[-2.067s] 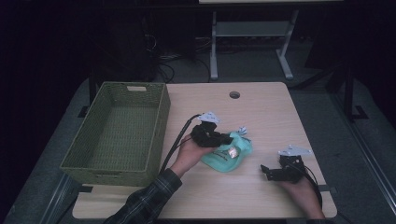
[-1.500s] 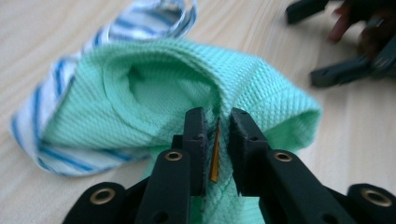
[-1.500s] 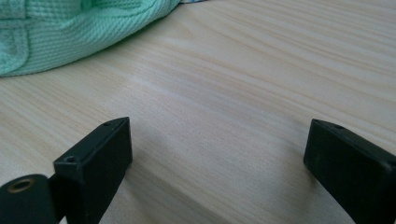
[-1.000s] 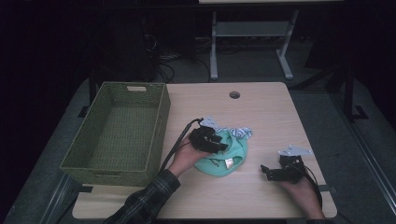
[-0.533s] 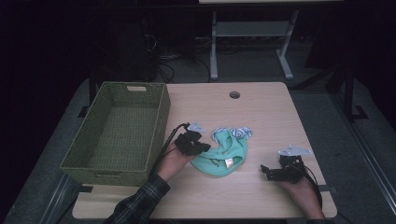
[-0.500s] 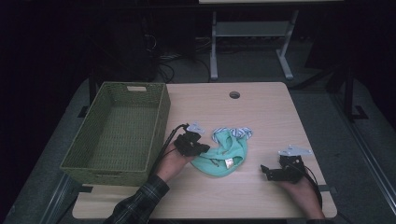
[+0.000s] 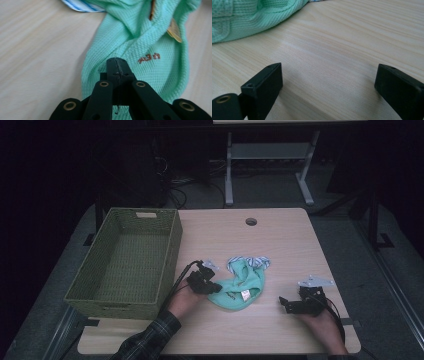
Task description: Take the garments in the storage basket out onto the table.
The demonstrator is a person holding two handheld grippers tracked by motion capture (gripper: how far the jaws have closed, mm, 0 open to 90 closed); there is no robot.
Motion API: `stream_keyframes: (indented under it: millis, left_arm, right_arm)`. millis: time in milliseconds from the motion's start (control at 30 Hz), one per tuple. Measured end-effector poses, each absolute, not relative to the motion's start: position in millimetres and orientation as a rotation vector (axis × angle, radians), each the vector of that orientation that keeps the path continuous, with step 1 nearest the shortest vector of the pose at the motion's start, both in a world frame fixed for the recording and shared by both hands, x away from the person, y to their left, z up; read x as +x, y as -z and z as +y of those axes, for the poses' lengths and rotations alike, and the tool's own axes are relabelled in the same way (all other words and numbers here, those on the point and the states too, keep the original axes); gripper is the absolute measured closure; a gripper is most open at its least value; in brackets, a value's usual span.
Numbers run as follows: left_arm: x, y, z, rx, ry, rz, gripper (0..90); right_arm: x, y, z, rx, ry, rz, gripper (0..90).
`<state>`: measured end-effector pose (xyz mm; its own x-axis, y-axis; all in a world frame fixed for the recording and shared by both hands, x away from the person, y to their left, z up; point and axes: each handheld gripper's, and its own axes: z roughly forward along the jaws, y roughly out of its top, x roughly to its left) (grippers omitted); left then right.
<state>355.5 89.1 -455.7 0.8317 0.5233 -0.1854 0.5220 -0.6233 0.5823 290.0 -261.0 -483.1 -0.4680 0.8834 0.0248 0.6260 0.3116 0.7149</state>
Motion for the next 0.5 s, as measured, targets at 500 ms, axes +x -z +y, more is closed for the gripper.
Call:
stream_keyframes:
  millis: [500]
  left_arm:
    - [328.1,439.6,81.5,2.317,0.02,0.635,88.1]
  right_arm:
    - [289.0,482.8,-261.3,1.345,-0.952,2.22,7.4]
